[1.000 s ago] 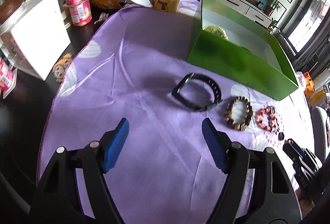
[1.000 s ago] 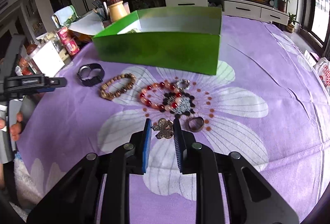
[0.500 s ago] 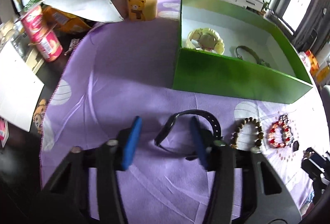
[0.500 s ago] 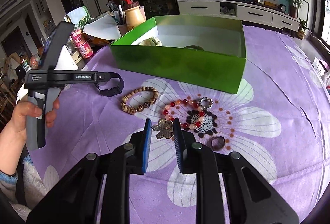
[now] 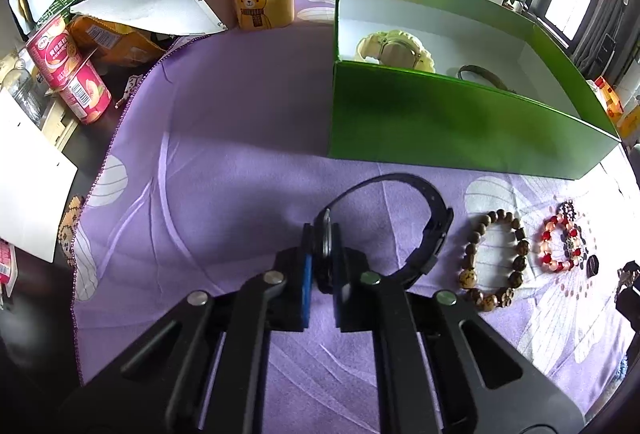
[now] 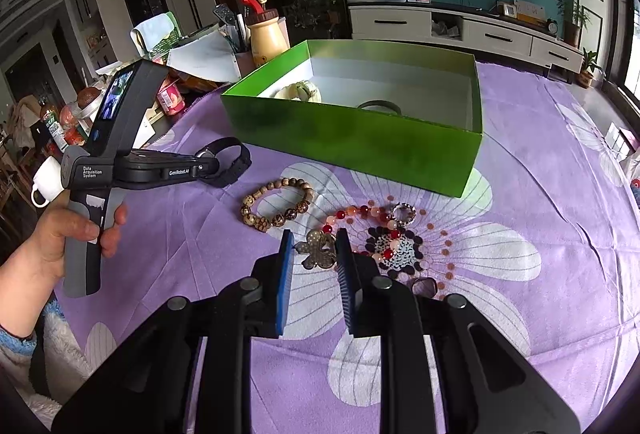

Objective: Organize jewelry
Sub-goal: 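Carry the black watch and gold brooch over the green box with both tools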

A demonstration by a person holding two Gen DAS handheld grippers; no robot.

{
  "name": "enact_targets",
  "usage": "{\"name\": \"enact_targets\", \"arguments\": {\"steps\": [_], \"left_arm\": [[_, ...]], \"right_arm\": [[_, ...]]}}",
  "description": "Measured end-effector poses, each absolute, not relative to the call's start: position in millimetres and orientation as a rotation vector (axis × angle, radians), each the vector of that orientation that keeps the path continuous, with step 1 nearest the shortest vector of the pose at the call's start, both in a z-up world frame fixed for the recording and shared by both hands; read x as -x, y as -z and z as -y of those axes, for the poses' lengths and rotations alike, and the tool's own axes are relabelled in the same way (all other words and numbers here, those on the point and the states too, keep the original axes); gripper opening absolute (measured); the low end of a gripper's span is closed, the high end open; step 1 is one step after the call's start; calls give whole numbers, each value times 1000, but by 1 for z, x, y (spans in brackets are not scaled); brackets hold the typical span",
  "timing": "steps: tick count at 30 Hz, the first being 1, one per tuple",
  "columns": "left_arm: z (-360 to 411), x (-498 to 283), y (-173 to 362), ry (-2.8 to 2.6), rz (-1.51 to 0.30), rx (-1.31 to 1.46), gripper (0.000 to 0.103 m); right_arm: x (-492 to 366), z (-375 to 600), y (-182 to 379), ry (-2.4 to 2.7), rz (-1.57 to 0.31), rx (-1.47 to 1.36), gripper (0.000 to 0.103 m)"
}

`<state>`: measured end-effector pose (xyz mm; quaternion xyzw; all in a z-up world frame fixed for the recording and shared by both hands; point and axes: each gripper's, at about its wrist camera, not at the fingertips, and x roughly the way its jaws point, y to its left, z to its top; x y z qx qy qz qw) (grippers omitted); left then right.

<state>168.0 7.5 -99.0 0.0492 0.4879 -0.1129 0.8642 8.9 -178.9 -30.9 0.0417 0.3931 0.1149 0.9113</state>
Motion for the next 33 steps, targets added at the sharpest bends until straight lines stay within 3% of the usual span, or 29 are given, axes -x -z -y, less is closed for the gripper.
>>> {"name": "enact_targets", "arguments": {"steps": [33], "left_arm": [[13,-127,-5,347,-819,-62,7]], "right_arm": [[-4,186,5,-226,-748,-72,21]]}}
